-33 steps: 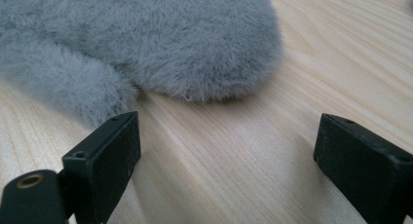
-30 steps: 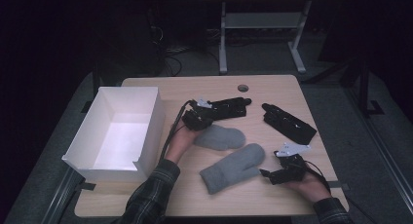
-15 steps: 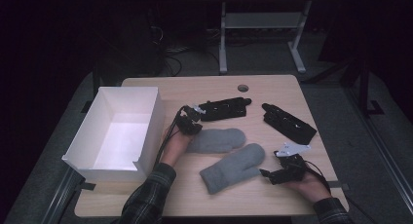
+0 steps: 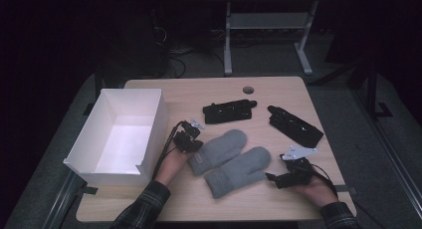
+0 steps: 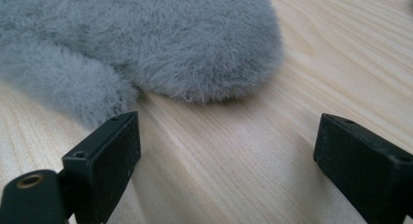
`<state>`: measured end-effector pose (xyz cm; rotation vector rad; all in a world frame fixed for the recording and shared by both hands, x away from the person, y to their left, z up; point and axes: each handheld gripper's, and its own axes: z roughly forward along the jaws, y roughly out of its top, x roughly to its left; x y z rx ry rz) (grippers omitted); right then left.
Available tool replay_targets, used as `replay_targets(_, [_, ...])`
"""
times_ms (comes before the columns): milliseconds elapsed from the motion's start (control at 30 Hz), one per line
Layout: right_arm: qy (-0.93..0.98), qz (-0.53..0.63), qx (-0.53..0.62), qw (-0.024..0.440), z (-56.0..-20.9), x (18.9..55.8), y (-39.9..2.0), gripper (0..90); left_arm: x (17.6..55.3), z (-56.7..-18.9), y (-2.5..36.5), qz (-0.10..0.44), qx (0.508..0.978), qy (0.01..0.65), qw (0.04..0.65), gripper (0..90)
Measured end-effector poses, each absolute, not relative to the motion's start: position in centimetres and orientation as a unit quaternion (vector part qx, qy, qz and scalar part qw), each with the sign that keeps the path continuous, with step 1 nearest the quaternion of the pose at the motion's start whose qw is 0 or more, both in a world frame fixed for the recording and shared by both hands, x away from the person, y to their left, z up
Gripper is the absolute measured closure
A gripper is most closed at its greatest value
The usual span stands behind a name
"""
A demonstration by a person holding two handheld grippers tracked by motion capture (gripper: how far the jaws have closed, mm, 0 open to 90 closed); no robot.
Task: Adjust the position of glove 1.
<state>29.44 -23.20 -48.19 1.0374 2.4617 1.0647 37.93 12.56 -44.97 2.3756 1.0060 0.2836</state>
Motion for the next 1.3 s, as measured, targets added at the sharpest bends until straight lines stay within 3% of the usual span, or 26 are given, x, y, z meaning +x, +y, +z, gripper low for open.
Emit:
replay_targets(200, [0.848,0.367,0.359,0.132,-48.2,29.5,-23.2,9.8,37.6,-43.7,13.0,0.12,0.871,0.367,0.302,86.4])
replay_targets(333, [0.848,0.367,0.359,0.133,-48.2,29.5,-23.2,9.8,37.2,-42.5,12.7,0.117,0.866,0.343,0.343,74.0])
replay_targets(467, [0.848,0.367,0.359,0.133,-48.2,29.5,-23.2,9.8,36.4,-42.4,11.8,0.092,0.875,0.308,0.363,54.2])
replay_targets(733, [0.848,0.367,0.358,0.133,-48.2,29.5,-23.2,9.8,36.2,-44.0,10.3,0.082,0.899,0.263,0.341,45.6])
replay_targets(900, [0.848,0.367,0.359,0.133,-48.2,29.5,-23.2,9.8,36.4,-45.0,10.1,0.073,0.904,0.257,0.333,49.7])
replay_targets(967, [0.848,0.367,0.359,0.132,-48.2,29.5,-23.2,9.8,36.4,-45.2,10.0,0.073,0.905,0.257,0.332,54.5])
replay_targets(1000, [0.848,0.367,0.358,0.133,-48.2,29.5,-23.2,9.8,36.5,-45.3,10.0,0.072,0.905,0.258,0.331,61.1])
replay_targets(1033, [0.848,0.367,0.358,0.133,-48.2,29.5,-23.2,9.8,36.5,-45.4,10.0,0.071,0.904,0.26,0.333,61.1])
replay_targets(1133, [0.848,0.367,0.358,0.133,-48.2,29.5,-23.2,9.8,36.5,-45.4,10.1,0.072,0.904,0.259,0.333,76.5])
replay_targets(1300, [0.848,0.367,0.358,0.133,-48.2,29.5,-23.2,9.8,36.7,-45.1,10.0,0.066,0.903,0.265,0.333,82.2])
